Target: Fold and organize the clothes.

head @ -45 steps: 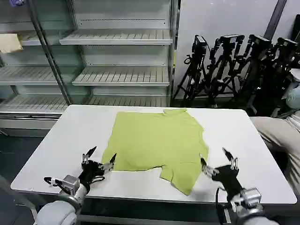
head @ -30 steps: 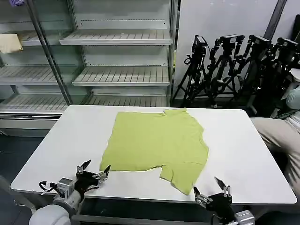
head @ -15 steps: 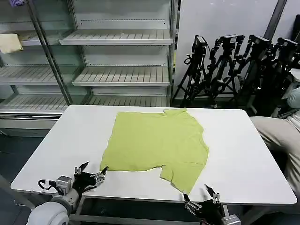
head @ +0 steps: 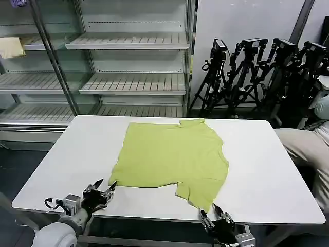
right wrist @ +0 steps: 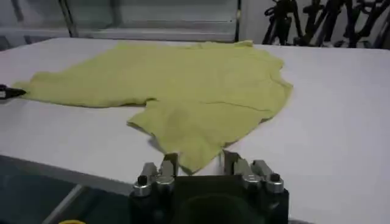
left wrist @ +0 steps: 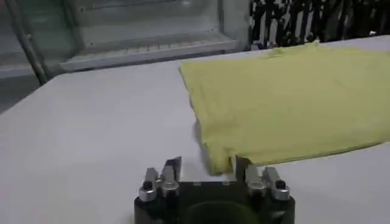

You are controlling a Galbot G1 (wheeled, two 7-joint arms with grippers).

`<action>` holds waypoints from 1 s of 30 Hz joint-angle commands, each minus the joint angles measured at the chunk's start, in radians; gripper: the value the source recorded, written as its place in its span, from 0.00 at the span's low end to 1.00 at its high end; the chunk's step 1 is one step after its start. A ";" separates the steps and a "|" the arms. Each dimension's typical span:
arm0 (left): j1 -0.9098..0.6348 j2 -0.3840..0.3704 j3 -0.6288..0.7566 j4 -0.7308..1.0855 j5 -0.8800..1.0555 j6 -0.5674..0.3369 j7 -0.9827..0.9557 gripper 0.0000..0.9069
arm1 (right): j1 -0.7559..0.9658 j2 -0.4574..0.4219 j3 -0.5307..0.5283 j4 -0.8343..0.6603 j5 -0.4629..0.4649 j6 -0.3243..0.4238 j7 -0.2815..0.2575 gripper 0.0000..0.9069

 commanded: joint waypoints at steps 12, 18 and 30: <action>0.019 -0.050 -0.010 -0.024 -0.014 0.008 0.025 0.01 | 0.008 -0.009 0.011 -0.001 -0.009 0.043 -0.022 0.00; 0.061 -0.065 -0.051 -0.105 -0.024 -0.004 0.024 0.01 | -0.027 -0.031 0.070 0.095 -0.006 0.071 -0.051 0.00; -0.035 -0.022 -0.077 -0.148 -0.084 -0.021 0.026 0.01 | 0.114 -0.067 0.139 0.079 0.043 0.071 -0.040 0.00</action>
